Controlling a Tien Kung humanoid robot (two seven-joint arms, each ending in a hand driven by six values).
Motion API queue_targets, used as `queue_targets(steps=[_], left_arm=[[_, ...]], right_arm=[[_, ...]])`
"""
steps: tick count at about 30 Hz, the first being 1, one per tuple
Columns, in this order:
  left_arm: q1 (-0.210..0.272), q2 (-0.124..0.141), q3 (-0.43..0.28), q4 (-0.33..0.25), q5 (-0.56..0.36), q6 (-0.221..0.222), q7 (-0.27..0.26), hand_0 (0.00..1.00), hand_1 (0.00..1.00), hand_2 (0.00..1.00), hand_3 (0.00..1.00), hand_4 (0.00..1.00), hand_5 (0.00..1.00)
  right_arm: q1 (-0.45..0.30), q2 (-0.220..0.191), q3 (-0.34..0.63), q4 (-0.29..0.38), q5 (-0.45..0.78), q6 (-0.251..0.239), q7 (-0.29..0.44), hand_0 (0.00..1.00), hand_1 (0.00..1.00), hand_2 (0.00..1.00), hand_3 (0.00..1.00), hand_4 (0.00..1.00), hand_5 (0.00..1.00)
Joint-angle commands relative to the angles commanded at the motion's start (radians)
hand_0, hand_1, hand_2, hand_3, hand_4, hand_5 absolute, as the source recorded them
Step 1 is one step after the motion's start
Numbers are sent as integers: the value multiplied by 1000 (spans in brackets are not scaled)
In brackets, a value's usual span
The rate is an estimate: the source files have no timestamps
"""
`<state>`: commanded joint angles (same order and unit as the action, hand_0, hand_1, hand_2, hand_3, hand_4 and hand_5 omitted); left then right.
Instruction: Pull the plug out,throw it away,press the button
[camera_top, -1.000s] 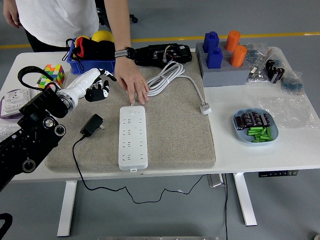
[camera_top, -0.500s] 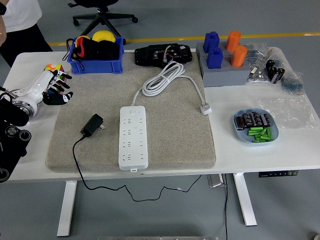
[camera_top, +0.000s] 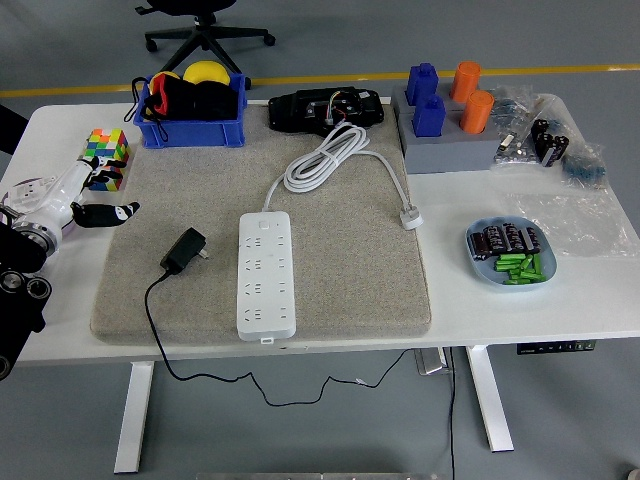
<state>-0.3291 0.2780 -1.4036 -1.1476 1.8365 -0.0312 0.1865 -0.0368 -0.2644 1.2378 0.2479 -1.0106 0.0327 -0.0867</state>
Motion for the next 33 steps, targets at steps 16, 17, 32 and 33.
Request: queue_targets(steps=[16, 17, 32, 33], left_arm=[[6, 0, -7, -10, -7, -4, 3, 821, 776, 740, 796, 763, 107], [8, 1, -9, -11, -8, -3, 2, 821, 776, 740, 796, 763, 107], [-3, -7, -51, -15, -7, -1, -3, 818, 771, 738, 793, 762, 108], [-5, -6, -47, -13, -7, -1, -3, 818, 771, 738, 793, 762, 108]], right_arm=[[0, 0, 9, 0, -4, 0, 0, 728, 677, 658, 640, 742, 581], [1, 0, 10, 0, -5, 0, 0, 728, 677, 658, 640, 742, 581], [33, -6, -19, -2, 3, 2, 0, 729, 677, 658, 639, 742, 582], [33, -8, -20, -2, 3, 1, 0, 729, 677, 658, 639, 742, 582]])
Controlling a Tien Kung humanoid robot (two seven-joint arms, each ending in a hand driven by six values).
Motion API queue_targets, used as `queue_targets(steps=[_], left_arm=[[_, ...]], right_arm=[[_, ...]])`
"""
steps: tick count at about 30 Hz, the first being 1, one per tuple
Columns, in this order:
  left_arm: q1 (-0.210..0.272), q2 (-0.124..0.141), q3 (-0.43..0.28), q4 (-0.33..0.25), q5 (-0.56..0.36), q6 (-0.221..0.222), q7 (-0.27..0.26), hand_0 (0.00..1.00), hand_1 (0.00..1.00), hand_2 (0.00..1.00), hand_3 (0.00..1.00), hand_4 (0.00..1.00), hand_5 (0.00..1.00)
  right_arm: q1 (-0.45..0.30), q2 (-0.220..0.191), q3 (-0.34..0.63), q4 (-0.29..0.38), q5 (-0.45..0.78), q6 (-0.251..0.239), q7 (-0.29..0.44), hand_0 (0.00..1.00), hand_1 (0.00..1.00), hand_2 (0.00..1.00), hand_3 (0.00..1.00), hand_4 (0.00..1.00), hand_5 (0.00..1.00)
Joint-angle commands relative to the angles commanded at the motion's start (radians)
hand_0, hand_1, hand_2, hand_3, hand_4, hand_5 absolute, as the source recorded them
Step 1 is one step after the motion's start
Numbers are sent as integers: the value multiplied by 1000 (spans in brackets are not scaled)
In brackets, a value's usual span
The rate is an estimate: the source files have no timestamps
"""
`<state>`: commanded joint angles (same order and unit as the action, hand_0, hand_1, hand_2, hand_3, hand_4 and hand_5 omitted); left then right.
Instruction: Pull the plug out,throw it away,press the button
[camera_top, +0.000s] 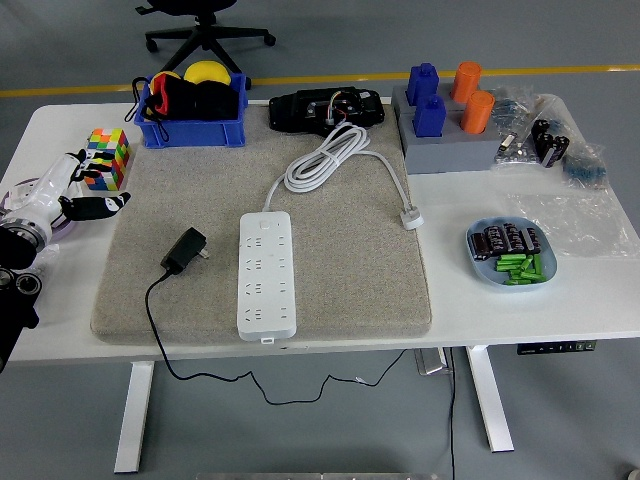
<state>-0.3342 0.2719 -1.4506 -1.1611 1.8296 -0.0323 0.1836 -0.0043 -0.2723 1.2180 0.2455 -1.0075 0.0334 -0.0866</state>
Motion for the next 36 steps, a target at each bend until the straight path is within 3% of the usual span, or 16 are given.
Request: queue_targets(steps=[20, 36], left_arm=[[48, -5, 1, -33, 2, -5, 11, 812, 761, 733, 792, 755, 105], [60, -5, -8, -53, -2, -3, 8, 807, 756, 731, 790, 751, 102]], right_arm=[[-29, -1, 8, 2, 0, -1, 1, 728, 677, 659, 640, 742, 582], [-31, 7, 23, 3, -6, 0, 0, 728, 678, 659, 641, 745, 584]])
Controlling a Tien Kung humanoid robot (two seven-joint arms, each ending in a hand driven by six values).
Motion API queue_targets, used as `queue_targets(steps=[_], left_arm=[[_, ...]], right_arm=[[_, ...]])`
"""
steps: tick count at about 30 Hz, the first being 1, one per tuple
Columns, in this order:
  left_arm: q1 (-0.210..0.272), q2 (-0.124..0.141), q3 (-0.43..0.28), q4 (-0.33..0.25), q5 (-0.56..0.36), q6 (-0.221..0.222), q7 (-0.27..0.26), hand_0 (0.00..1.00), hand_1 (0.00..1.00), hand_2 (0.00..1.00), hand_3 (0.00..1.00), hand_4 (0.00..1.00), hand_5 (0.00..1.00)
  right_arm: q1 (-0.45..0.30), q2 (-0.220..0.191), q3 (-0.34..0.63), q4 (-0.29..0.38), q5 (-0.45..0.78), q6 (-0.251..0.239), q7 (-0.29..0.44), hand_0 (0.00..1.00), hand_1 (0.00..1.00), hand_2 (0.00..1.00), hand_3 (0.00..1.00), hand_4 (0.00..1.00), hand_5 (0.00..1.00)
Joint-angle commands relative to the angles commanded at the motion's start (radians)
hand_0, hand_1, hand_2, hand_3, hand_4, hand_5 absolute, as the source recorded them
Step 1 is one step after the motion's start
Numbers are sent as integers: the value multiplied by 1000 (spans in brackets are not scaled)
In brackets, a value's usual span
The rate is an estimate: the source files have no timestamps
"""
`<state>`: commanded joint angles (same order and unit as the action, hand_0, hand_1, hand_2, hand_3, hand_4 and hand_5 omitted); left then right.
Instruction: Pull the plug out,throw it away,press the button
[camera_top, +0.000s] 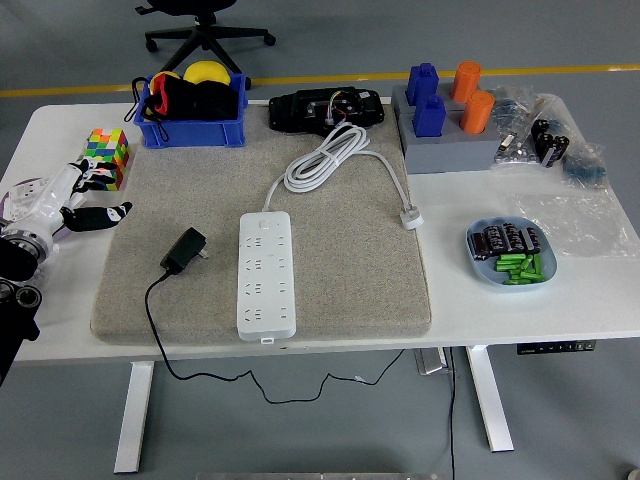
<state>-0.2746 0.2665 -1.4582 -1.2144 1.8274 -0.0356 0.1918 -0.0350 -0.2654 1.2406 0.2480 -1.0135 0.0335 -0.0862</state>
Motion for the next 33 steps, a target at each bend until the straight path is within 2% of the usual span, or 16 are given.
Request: queue_targets(steps=[33], left_arm=[[14, 6, -6, -15, -3, -1, -1, 801, 744, 720, 784, 737, 100]], right_arm=[[-3, 4, 0, 0, -1, 1, 0, 728, 678, 660, 641, 742, 592]])
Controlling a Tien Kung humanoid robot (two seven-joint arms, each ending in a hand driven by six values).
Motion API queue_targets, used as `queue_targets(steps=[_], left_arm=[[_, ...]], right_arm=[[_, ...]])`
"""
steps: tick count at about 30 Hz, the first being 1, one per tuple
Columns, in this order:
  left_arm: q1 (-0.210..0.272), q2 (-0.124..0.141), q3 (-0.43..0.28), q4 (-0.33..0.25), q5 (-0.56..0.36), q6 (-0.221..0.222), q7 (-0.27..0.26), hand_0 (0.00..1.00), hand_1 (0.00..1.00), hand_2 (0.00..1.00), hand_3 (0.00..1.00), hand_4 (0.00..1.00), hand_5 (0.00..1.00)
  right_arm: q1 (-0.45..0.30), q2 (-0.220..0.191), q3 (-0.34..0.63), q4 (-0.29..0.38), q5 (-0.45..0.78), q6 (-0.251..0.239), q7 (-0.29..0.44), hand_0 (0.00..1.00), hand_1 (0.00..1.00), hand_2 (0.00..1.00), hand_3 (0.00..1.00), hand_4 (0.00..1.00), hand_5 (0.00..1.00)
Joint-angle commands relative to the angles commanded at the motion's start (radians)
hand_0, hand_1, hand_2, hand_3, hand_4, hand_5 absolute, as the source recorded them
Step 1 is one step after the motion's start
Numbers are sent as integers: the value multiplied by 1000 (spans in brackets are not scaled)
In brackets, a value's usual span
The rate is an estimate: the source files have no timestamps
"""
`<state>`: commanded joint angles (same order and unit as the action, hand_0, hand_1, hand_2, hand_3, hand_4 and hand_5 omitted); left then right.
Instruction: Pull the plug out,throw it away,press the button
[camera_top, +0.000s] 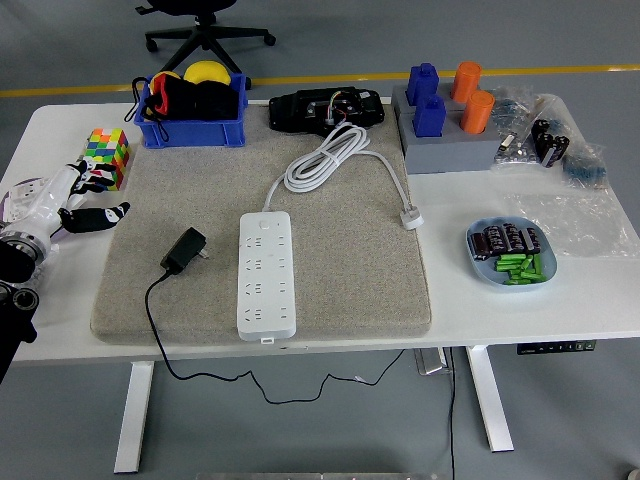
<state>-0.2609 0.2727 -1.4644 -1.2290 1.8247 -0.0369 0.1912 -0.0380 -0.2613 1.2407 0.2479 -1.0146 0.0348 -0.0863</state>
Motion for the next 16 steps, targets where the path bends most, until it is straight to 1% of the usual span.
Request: queue_targets(steps=[16], left_arm=[[11, 1, 5, -6, -2, -1, 4, 796, 741, 716, 783, 732, 98]], right_arm=[[4, 2, 19, 0, -9, 0, 0, 728, 679, 659, 642, 742, 592]])
